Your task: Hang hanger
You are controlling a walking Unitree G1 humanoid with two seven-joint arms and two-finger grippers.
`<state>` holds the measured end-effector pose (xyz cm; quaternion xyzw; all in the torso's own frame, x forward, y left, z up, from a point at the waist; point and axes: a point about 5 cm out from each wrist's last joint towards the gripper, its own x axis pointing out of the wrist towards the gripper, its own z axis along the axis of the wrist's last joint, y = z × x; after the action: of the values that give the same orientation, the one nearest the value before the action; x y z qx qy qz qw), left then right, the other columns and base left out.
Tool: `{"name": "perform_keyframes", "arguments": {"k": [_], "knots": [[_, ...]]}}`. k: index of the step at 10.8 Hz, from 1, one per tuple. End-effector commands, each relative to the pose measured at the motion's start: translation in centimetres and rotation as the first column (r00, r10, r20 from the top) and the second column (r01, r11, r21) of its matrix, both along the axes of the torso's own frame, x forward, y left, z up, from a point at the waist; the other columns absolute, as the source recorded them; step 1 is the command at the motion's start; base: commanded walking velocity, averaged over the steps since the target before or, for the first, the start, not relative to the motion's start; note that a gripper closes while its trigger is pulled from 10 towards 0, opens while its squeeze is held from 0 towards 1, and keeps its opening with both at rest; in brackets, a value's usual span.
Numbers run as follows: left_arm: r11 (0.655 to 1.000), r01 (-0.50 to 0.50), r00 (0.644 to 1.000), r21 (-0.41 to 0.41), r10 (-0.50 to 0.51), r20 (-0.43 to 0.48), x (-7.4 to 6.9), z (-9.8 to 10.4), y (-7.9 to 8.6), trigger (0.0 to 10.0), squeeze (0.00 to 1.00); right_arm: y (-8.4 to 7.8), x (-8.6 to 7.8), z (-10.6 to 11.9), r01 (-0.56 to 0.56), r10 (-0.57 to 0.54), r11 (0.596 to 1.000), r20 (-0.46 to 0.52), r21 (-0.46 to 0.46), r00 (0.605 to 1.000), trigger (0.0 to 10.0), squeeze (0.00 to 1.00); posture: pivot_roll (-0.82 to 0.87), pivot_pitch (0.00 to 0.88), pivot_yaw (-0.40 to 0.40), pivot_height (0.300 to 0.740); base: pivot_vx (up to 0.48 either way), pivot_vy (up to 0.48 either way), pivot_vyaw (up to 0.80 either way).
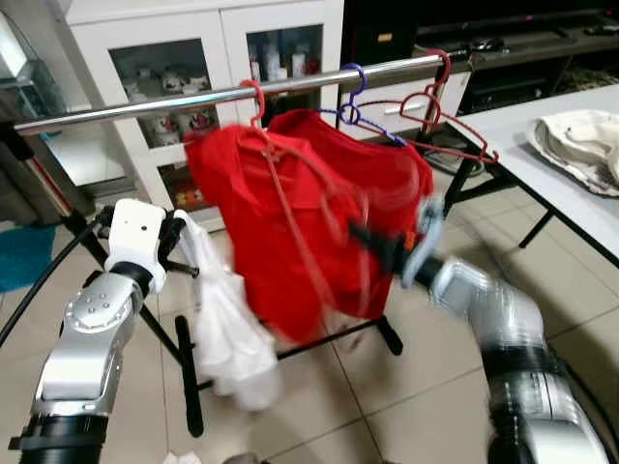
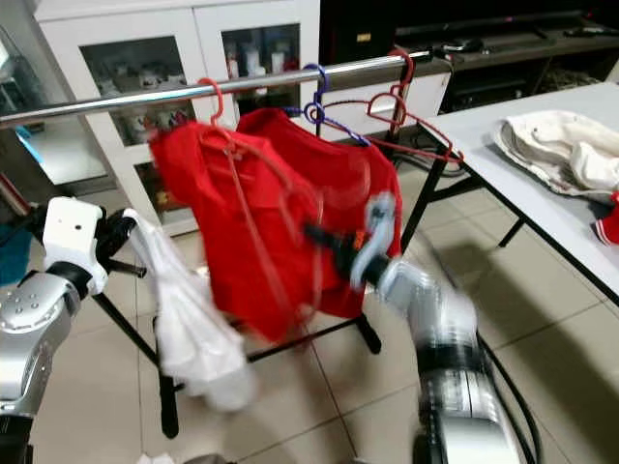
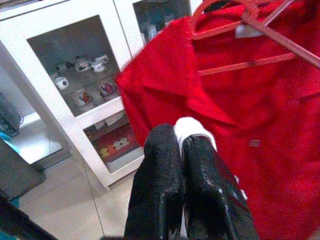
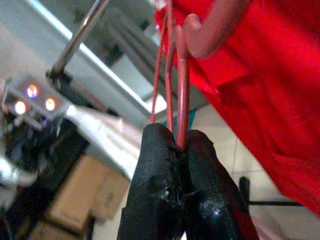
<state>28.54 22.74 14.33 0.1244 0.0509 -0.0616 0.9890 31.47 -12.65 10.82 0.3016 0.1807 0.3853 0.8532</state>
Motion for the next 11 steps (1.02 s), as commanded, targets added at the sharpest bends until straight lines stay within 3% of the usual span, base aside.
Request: {"name": "perform_keyframes", "arguments": {"k": [1,3,4,5,7,9,10,11], "knots": [[1.0,-0.009,1.0,0.008,0.008,0.025,0.1,0.4,0.1,10.0,0.0,0.2,-0.1,1.0,-0.023,0.024,0.999,0.045,-0.038,0.999,10.0,0.0,-0.03,0.0,0.03,0.74,0.0,0.0,0.0],[1.0,-0.005,0.999,0.011,0.005,0.037,0.4,0.6,-0.2,10.0,0.0,1.5,-1.7,2.0,-0.099,0.108,0.993,0.156,-0.066,0.982,10.0,0.0,-0.03,0.0,0.042,0.74,0.0,0.0,0.0],[1.0,-0.027,0.998,0.016,0.026,0.054,0.6,0.7,-0.2,10.0,0.0,2.5,-2.1,2.6,-0.062,0.115,0.98,0.288,-0.188,0.951,10.0,0.0,-0.03,0.0,0.052,0.74,0.0,0.0,0.0],[0.999,-0.045,0.997,0.018,0.044,0.067,0.9,0.8,0.0,10.0,0.0,4.1,-3.1,3.3,-0.126,0.203,0.966,0.363,-0.226,0.909,10.0,0.0,-0.04,0.0,0.059,0.74,0.0,0.0,0.0],[0.998,-0.054,0.995,0.014,0.052,0.088,1.4,1.3,0.3,10.0,0.0,5.3,-2.3,3.7,-0.142,0.168,0.984,0.304,-0.106,0.938,10.0,0.0,-0.04,0.0,0.063,0.74,0.0,0.0,0.0],[0.998,-0.059,0.994,0.014,0.058,0.095,1.3,1.2,0.6,10.0,0.0,5.8,-0.6,4.9,-0.13,0.098,0.984,0.24,0.119,0.966,10.0,0.0,-0.04,0.0,0.055,0.74,0.0,0.0,0.0],[0.998,-0.061,0.994,0.007,0.06,0.096,1.4,1.1,0.6,10.0,0.0,6.3,-0.4,4.2,-0.154,0.159,0.987,0.261,-0.041,0.952,10.0,0.0,-0.04,0.0,0.053,0.74,0.0,0.0,0.0],[0.999,-0.04,0.995,-0.018,0.041,0.092,1.4,1.1,0.3,10.0,0.0,6.8,0.1,3.6,-0.19,0.219,0.972,0.237,-0.139,0.947,10.0,0.0,-0.04,0.0,0.052,0.74,0.0,0.0,0.0]]}}
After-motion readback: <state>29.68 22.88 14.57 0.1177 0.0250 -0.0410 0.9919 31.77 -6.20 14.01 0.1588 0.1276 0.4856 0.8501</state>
